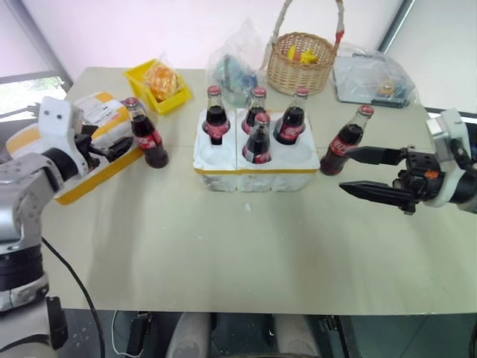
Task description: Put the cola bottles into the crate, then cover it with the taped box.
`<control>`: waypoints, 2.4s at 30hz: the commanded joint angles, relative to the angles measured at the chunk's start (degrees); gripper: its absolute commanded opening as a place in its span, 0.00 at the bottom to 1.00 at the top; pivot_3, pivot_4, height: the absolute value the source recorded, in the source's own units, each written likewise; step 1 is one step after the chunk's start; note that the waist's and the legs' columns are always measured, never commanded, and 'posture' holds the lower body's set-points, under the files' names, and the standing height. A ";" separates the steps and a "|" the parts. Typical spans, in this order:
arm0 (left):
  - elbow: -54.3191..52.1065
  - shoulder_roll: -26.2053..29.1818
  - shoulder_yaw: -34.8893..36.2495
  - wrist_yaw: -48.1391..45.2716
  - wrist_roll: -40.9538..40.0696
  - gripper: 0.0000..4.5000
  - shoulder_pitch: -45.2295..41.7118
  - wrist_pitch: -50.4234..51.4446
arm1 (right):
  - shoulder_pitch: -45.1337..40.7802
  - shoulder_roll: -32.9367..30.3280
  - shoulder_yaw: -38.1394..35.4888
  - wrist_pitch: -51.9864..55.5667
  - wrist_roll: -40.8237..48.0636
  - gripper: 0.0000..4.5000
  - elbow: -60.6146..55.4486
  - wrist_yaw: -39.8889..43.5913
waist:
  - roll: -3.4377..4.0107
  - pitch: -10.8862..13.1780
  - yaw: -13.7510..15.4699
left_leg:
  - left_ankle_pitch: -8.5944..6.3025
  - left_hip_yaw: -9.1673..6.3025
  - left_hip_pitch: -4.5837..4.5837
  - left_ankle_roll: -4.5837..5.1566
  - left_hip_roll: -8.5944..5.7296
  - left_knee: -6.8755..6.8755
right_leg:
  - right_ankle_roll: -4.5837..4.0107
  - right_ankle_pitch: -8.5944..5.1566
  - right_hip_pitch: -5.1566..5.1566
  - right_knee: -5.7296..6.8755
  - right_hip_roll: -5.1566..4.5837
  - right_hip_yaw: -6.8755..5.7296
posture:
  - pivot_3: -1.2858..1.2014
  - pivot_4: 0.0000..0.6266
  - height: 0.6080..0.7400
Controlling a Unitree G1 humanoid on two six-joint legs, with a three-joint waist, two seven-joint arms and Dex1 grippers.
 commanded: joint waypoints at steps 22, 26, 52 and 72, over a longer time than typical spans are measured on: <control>29.38 -6.11 -11.94 -5.62 9.24 1.00 -15.49 -19.29 | -0.34 0.57 -1.98 -1.27 1.28 1.00 -1.85 -0.99 | 0.00 0.00 -0.02 | 0.00 0.00 0.01 0.00 -0.01 0.01 | 0.07 0.03 -0.04 0.13 0.00 0.00 | 0.52 0.24 0.98; 34.14 -7.01 -11.97 -6.45 9.89 1.00 -17.58 -20.94 | 0.12 0.36 -2.73 -1.06 1.74 1.00 -2.67 -1.36 | 0.00 0.00 -0.18 | 0.00 0.00 0.01 0.00 -0.01 0.01 | 0.07 0.03 -0.06 0.16 0.00 0.00 | 0.52 0.24 0.98; 9.81 4.52 -10.50 -28.02 -11.98 0.62 -30.78 11.04 | 2.38 1.30 -2.93 -1.75 1.43 1.00 -3.48 -2.63 | -0.29 0.19 -0.34 | 0.02 -0.03 -0.05 -0.02 0.00 0.00 | 0.08 0.01 -0.17 0.25 0.02 -0.01 | 0.52 0.24 0.98; 7.62 -3.56 -23.18 -29.26 -4.22 0.62 -26.83 -1.00 | 3.60 1.48 -4.15 -1.42 2.50 1.00 -5.04 -4.35 | -0.29 0.19 -0.18 | 0.02 -0.03 -0.07 -0.02 0.02 0.01 | 0.06 0.01 -0.18 0.24 0.04 0.00 | 0.52 0.24 0.98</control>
